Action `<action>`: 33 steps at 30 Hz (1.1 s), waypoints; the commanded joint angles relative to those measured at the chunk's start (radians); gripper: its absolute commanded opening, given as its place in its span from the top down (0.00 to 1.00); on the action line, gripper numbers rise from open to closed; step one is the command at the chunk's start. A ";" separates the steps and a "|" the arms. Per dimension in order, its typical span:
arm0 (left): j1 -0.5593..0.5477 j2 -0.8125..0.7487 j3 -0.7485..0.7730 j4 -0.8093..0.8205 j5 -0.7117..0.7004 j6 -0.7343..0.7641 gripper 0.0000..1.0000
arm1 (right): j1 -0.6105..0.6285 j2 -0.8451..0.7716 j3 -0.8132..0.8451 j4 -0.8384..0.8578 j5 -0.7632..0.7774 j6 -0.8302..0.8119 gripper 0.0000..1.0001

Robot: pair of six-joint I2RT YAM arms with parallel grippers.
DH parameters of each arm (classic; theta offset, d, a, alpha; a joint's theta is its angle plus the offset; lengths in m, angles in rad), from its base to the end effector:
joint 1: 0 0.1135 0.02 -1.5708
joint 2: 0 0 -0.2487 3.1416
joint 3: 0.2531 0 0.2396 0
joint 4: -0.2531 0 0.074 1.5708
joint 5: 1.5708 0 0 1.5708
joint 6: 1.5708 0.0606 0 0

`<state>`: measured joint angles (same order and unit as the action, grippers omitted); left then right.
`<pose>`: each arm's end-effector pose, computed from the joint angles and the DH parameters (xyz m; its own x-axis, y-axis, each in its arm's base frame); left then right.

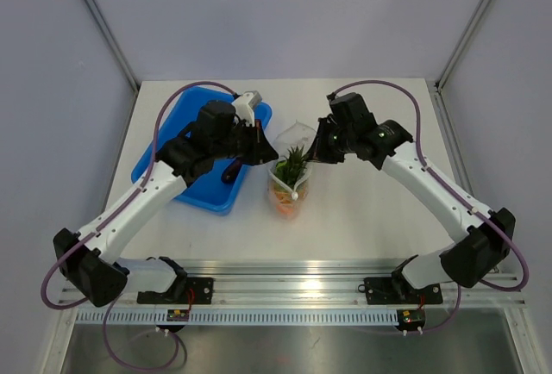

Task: Place the food in the zip-top bag and seal the zipper
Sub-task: Adjust the zipper food storage bag at the center of the board.

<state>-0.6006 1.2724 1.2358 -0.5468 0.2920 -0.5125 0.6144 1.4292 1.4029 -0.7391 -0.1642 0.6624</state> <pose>0.2303 -0.1789 0.3299 -0.7587 -0.0495 -0.6496 0.4216 0.7229 -0.5475 0.2516 0.1896 0.3209 -0.8554 0.1391 -0.4990 -0.1762 0.8277 0.5328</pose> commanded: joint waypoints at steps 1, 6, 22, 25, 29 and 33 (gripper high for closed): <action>-0.045 0.001 0.151 -0.015 0.068 0.020 1.00 | -0.018 -0.056 0.128 -0.094 0.097 -0.075 1.00; -0.044 -0.021 0.183 0.019 0.026 0.014 1.00 | -0.018 -0.168 0.217 -0.132 0.121 -0.093 1.00; -0.047 0.208 0.177 0.047 0.079 0.054 1.00 | -0.021 -0.121 0.168 -0.157 0.134 -0.147 1.00; -0.048 0.160 0.189 0.082 0.078 0.045 1.00 | -0.021 -0.153 0.214 -0.132 0.071 -0.133 1.00; -0.047 0.203 0.140 0.088 0.027 0.052 1.00 | -0.022 -0.132 0.098 -0.076 0.103 -0.135 1.00; -0.047 0.379 0.126 0.045 -0.025 0.057 1.00 | -0.041 -0.015 -0.060 -0.062 0.146 -0.121 1.00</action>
<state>-0.6453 1.5047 1.3815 -0.4564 0.3096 -0.4713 0.5911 1.2846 1.4570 -0.8150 -0.0460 0.5430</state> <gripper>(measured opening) 0.008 0.012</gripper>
